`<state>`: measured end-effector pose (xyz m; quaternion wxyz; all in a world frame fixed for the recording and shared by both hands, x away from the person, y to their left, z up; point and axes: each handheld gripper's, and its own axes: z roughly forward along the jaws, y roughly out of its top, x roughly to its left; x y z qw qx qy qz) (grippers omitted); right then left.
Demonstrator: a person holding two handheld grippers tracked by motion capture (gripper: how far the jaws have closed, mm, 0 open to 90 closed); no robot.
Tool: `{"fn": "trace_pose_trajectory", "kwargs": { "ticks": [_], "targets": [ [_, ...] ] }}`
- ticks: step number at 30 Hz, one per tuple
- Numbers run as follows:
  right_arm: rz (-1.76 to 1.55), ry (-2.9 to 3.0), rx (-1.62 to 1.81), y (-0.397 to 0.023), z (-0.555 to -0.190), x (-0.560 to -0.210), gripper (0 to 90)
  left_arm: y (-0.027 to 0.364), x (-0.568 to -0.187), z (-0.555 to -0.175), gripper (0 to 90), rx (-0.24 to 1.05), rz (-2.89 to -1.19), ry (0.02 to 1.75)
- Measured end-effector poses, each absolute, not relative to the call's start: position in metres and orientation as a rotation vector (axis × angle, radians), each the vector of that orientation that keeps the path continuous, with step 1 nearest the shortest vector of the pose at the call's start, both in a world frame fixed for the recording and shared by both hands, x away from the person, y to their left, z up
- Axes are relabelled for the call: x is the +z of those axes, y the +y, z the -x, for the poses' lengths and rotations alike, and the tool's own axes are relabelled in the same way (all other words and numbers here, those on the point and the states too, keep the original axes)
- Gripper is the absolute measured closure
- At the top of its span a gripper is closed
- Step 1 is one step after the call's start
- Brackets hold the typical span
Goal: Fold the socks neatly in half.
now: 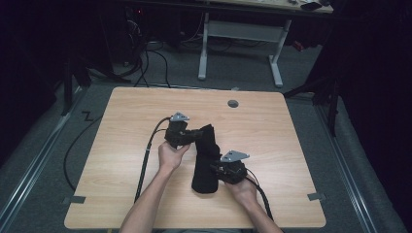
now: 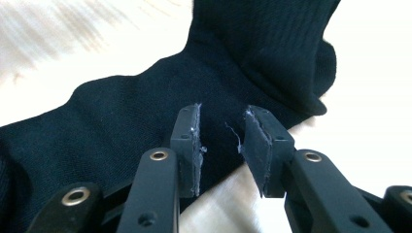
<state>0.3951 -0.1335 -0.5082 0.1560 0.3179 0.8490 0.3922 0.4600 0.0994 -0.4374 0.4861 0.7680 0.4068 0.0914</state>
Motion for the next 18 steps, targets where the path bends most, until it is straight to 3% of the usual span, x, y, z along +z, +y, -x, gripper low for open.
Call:
{"fn": "trace_pose_trajectory", "kwargs": {
  "ticks": [18],
  "targets": [
    [-0.962, 2.390, 1.103, -0.126, -0.423, -0.507, 67.9, 0.097, -0.449, -0.419, 79.9, 0.258, -1.964, 0.890]
  ]
}}
